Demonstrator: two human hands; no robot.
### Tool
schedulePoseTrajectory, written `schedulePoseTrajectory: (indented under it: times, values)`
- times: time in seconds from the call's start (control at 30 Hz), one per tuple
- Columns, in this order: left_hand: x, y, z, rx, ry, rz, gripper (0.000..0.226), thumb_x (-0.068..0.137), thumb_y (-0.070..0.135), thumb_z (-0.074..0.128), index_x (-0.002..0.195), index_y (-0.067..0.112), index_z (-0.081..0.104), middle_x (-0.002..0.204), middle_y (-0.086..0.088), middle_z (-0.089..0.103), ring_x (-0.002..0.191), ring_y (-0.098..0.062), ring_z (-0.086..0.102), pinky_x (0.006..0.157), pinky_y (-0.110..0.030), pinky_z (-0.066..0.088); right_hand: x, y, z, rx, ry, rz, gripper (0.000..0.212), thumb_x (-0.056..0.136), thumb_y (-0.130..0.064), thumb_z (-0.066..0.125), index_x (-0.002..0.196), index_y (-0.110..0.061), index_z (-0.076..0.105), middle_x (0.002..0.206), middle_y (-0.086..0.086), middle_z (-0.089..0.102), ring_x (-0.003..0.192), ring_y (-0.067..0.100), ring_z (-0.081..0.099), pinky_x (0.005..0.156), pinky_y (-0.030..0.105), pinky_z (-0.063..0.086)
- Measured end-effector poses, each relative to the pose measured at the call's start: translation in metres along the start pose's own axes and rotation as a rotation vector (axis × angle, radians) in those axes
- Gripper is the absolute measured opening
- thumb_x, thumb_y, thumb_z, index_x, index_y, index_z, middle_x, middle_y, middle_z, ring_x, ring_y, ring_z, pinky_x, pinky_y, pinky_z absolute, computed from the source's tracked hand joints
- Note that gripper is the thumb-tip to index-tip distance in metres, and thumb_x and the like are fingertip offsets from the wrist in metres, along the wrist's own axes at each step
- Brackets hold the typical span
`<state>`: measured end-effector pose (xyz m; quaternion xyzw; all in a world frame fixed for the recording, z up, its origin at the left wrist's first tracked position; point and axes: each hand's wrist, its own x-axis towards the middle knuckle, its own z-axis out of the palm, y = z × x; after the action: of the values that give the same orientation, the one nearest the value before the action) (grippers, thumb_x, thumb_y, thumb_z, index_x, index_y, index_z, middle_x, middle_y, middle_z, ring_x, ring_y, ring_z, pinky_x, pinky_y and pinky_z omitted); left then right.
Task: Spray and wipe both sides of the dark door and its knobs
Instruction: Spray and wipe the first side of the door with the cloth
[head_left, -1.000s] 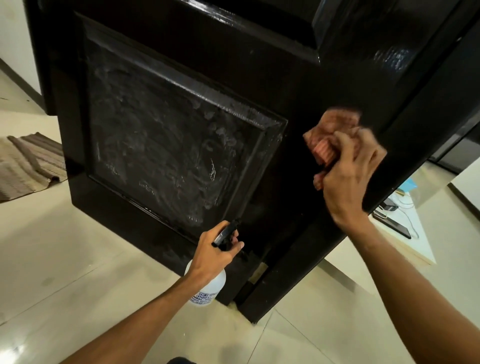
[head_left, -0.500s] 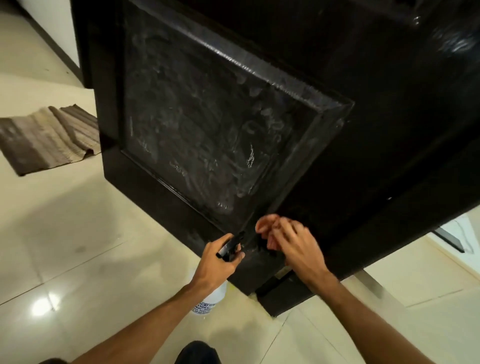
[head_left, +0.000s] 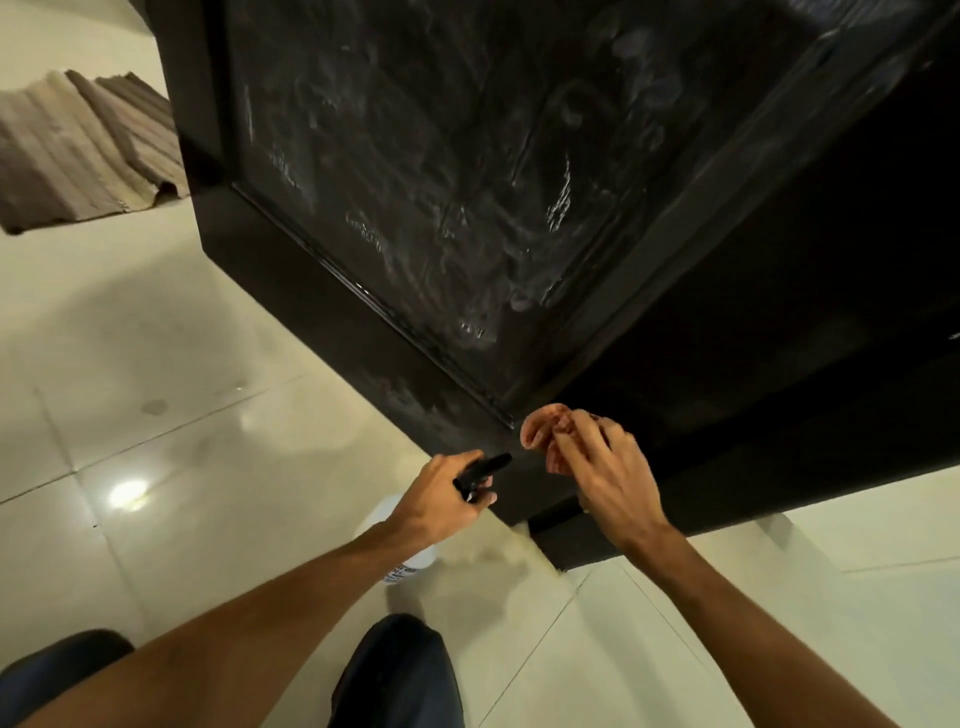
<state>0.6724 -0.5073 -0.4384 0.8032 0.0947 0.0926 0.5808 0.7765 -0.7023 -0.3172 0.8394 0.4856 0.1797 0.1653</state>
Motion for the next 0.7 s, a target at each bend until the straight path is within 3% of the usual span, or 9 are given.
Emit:
schedulePoseTrajectory:
  times: [0.13, 0.2, 0.27, 0.3, 0.43, 0.5, 0.57, 0.63, 0.7]
  values:
    - [0.005, -0.033, 0.002, 0.094, -0.038, -0.022, 0.043, 0.077, 0.048, 0.063, 0.112, 0.024, 0.072, 0.080, 0.011, 0.067, 0.073, -0.009, 0.066, 0.073, -0.032, 0.057, 0.011, 0.001, 0.024, -0.022, 0.127, 0.085, 0.074, 0.056, -0.013, 0.093, 0.125, -0.002, 0.068, 0.134, 0.022, 0.048, 0.110, 0.040, 0.049, 0.074, 0.044, 0.056]
    - [0.002, -0.046, 0.001, 0.137, -0.044, -0.022, 0.048, 0.078, 0.045, 0.070, 0.121, 0.024, 0.069, 0.081, 0.012, 0.067, 0.074, -0.008, 0.065, 0.073, -0.031, 0.058, 0.001, -0.022, 0.070, -0.031, -0.055, -0.109, 0.058, 0.079, -0.011, 0.079, 0.133, -0.005, 0.060, 0.134, 0.019, 0.042, 0.108, 0.038, 0.055, 0.074, 0.044, 0.053]
    - [0.000, -0.054, -0.002, 0.117, -0.026, -0.028, 0.044, 0.080, 0.036, 0.079, 0.120, 0.020, 0.069, 0.081, 0.012, 0.067, 0.073, -0.006, 0.064, 0.071, -0.029, 0.056, -0.011, -0.041, 0.103, -0.063, -0.235, -0.273, 0.051, 0.088, -0.016, 0.074, 0.136, -0.007, 0.061, 0.136, 0.017, 0.039, 0.107, 0.035, 0.055, 0.077, 0.042, 0.049]
    - [0.000, -0.057, -0.004, 0.104, -0.019, -0.021, 0.040, 0.081, 0.032, 0.082, 0.117, 0.019, 0.070, 0.081, 0.011, 0.067, 0.071, -0.004, 0.063, 0.070, -0.026, 0.054, -0.010, -0.042, 0.107, -0.085, -0.227, -0.302, 0.048, 0.086, -0.017, 0.077, 0.131, -0.008, 0.065, 0.136, 0.018, 0.042, 0.105, 0.034, 0.053, 0.076, 0.041, 0.048]
    - [0.007, -0.064, -0.011, 0.107, -0.005, 0.022, 0.025, 0.080, 0.030, 0.084, 0.097, 0.027, 0.065, 0.078, 0.012, 0.068, 0.066, 0.000, 0.062, 0.069, -0.023, 0.051, 0.027, -0.028, 0.080, -0.125, 0.011, -0.202, 0.042, 0.090, -0.006, 0.054, 0.131, -0.002, 0.059, 0.133, 0.022, 0.053, 0.102, 0.037, 0.053, 0.072, 0.042, 0.050]
    - [0.004, -0.076, -0.008, 0.077, 0.012, -0.008, 0.026, 0.079, 0.029, 0.086, 0.093, 0.027, 0.063, 0.077, 0.011, 0.069, 0.067, -0.002, 0.063, 0.070, -0.025, 0.054, 0.035, -0.034, 0.090, -0.151, 0.035, -0.220, 0.043, 0.090, -0.007, 0.048, 0.131, -0.001, 0.061, 0.135, 0.023, 0.052, 0.103, 0.038, 0.052, 0.073, 0.042, 0.052]
    - [-0.003, -0.081, -0.005, 0.053, 0.035, -0.012, 0.029, 0.078, 0.030, 0.084, 0.100, 0.021, 0.067, 0.078, 0.010, 0.069, 0.064, -0.002, 0.060, 0.069, -0.025, 0.052, 0.015, -0.053, 0.120, -0.220, -0.083, -0.362, 0.046, 0.094, -0.010, 0.040, 0.134, -0.003, 0.063, 0.140, 0.022, 0.048, 0.107, 0.036, 0.046, 0.078, 0.039, 0.048]
    - [-0.002, -0.081, -0.006, -0.003, 0.037, -0.017, 0.033, 0.080, 0.027, 0.084, 0.107, 0.015, 0.069, 0.079, 0.007, 0.068, 0.063, -0.004, 0.059, 0.068, -0.024, 0.050, -0.011, -0.064, 0.147, -0.272, -0.303, -0.500, 0.046, 0.096, -0.016, 0.046, 0.138, -0.008, 0.062, 0.149, 0.018, 0.043, 0.117, 0.035, 0.042, 0.089, 0.038, 0.046]
    - [0.005, -0.080, -0.018, -0.045, 0.078, -0.023, 0.026, 0.081, 0.020, 0.086, 0.099, 0.015, 0.068, 0.080, 0.005, 0.069, 0.069, -0.011, 0.064, 0.070, -0.028, 0.054, 0.000, -0.059, 0.149, -0.271, -0.296, -0.522, 0.045, 0.096, -0.019, 0.052, 0.138, -0.009, 0.063, 0.150, 0.016, 0.045, 0.118, 0.034, 0.043, 0.091, 0.038, 0.041]
